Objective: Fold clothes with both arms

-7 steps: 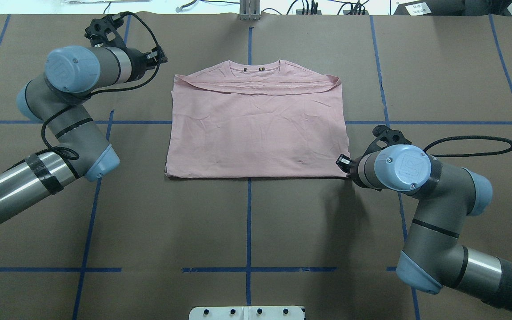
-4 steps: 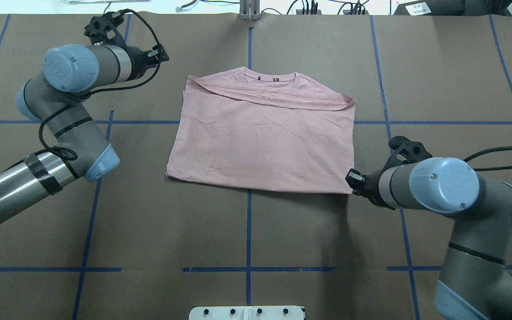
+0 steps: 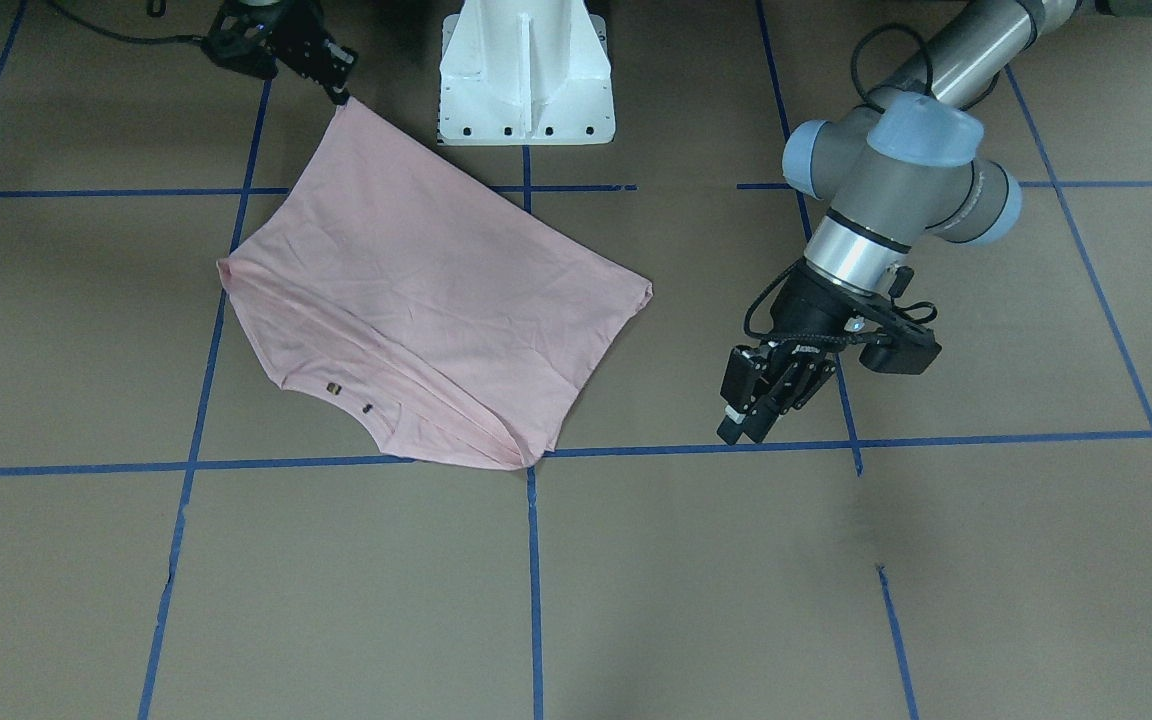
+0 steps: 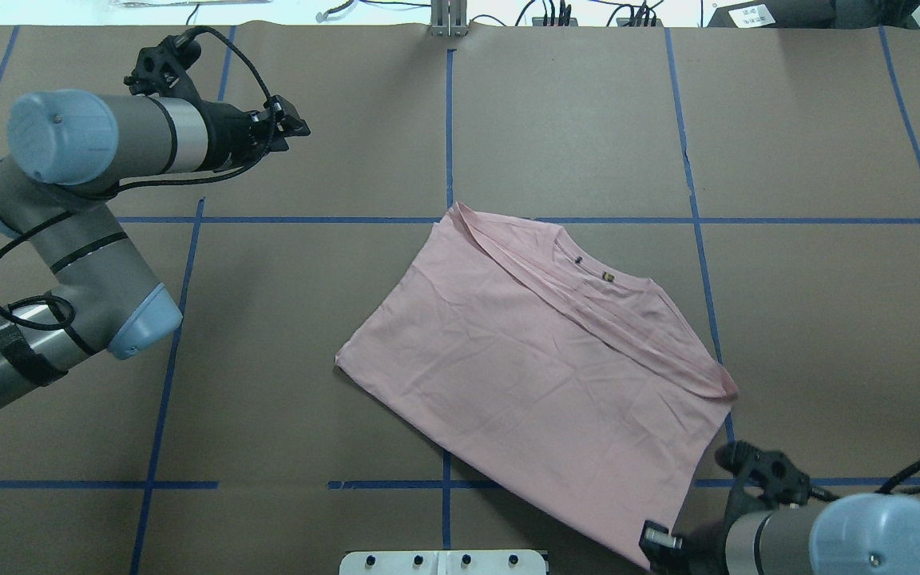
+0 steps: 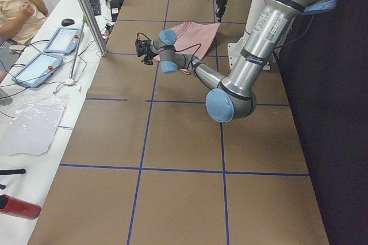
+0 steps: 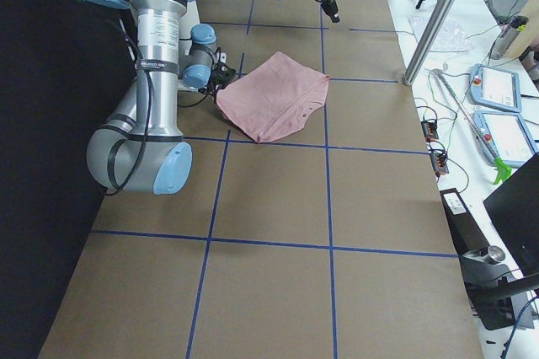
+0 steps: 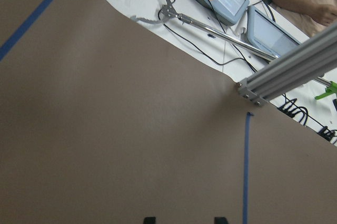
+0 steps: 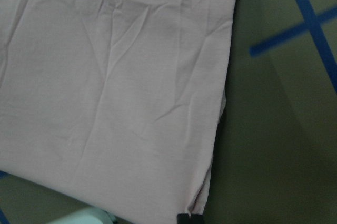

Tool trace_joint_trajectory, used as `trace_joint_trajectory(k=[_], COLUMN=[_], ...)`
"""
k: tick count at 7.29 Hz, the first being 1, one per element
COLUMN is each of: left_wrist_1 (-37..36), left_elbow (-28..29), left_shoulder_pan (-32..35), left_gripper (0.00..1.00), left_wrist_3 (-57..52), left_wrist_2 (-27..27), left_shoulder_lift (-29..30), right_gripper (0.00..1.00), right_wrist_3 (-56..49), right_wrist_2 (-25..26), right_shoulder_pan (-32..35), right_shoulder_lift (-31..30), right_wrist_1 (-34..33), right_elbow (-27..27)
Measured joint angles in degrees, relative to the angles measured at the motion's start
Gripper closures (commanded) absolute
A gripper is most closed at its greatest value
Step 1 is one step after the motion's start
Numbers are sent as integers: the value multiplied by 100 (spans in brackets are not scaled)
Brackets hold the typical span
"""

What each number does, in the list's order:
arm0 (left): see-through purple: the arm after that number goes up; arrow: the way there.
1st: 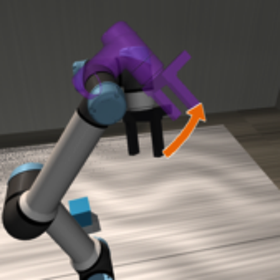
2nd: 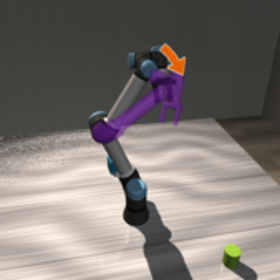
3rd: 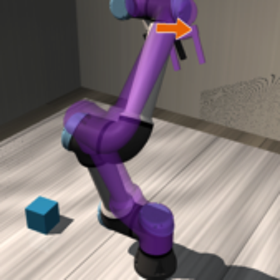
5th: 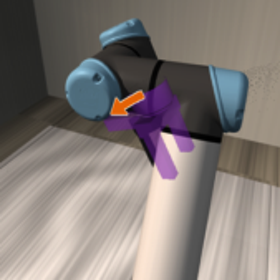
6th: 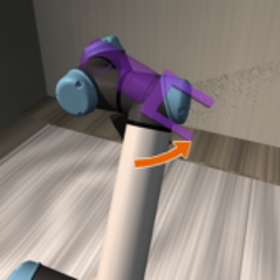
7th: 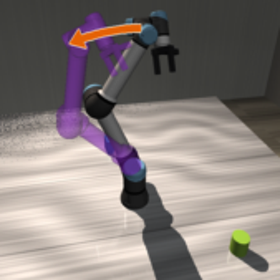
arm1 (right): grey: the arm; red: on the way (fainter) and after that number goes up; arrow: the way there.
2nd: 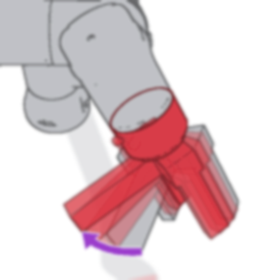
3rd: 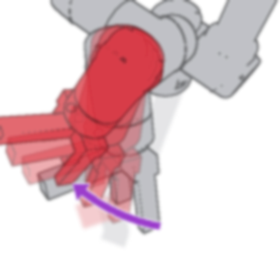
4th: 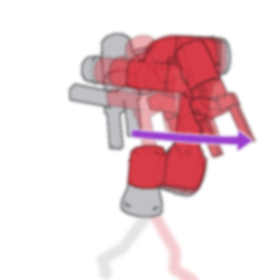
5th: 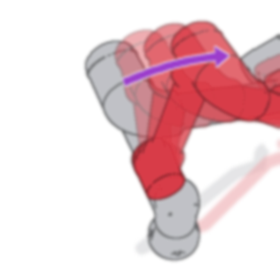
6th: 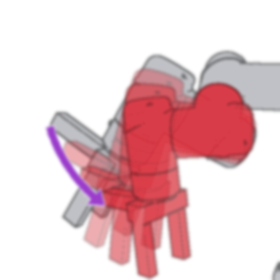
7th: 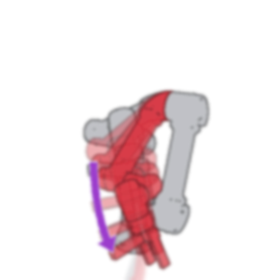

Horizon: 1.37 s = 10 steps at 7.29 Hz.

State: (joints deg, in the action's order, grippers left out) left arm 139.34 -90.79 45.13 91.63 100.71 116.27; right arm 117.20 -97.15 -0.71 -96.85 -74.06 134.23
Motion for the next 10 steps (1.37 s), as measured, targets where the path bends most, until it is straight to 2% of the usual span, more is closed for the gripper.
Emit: trace_joint_trajectory(k=[1,2,4,5,7,8,10], left_wrist_1=[-21,-40,-535,-1248,-2720,-3120,-3506], left_elbow=[-139,-230,-744,-1128,-1728,-1796,-1696], left_shoulder_pan=[-3,-14,-324,-666,-1556,-1913,-2346], left_gripper=[52,50,44,42,42,43,43], left_wrist_3=[101,277,769,883,1146,1227,1274], left_wrist_2=[130,292,607,640,284,19,-230], left_shoulder_lift=[-84,-168,-484,-562,-527,-477,-337], right_gripper=[0,0,0,0,0,0,0], right_wrist_3=[108,146,131,57,-483,-801,-1138], right_wrist_2=[30,90,208,224,233,237,234], right_shoulder_pan=[-376,-418,420,1065,2121,2433,2759], right_shoulder_lift=[-52,-33,153,263,809,1098,1303], right_wrist_1=[-4,-9,-11,-10,5,8,23], right_elbow=[11,-34,-139,-179,-662,-1022,-1333])
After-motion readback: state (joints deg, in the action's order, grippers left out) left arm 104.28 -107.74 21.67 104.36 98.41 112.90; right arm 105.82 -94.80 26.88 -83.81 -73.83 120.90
